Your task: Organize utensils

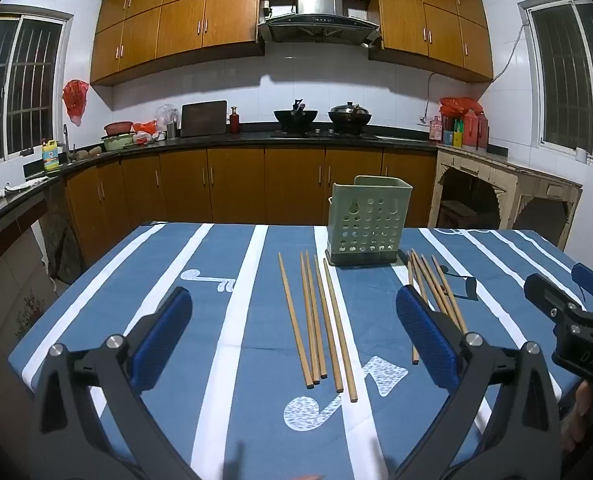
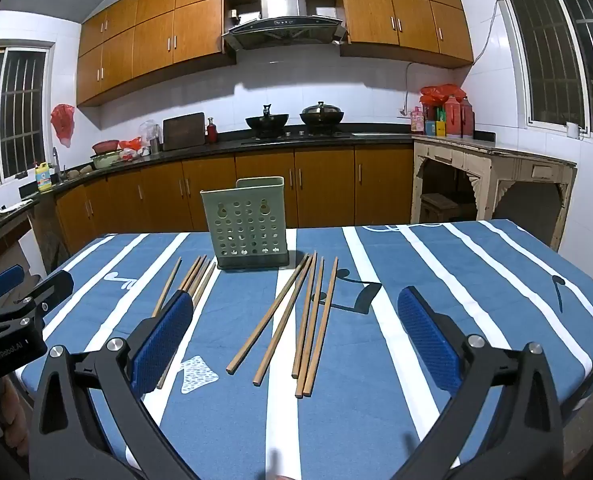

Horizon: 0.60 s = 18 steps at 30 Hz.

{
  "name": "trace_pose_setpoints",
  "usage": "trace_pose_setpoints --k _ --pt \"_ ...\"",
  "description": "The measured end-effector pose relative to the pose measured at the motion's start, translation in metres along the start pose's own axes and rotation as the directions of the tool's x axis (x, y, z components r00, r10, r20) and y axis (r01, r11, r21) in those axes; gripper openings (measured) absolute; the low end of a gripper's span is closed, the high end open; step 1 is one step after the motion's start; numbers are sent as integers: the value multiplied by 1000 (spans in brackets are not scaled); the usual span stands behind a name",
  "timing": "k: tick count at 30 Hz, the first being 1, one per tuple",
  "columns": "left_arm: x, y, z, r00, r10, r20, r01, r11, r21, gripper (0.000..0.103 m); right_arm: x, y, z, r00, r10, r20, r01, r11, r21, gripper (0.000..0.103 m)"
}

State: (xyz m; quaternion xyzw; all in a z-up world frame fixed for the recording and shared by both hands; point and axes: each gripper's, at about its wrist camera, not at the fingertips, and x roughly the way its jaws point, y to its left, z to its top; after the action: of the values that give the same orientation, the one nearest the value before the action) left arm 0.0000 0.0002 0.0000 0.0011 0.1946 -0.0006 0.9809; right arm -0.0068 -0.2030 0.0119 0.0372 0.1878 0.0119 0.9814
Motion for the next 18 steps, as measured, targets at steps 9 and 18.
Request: trace_pose_setpoints --k 9,18 --pt "0 0 0 1000 0 -2 0 1000 1 99 1 1 0 1000 -2 -5 2 1000 -2 101" --pt "0 0 0 1000 0 -2 0 1000 1 99 0 0 -1 1000 -1 -6 1 1000 -1 101"
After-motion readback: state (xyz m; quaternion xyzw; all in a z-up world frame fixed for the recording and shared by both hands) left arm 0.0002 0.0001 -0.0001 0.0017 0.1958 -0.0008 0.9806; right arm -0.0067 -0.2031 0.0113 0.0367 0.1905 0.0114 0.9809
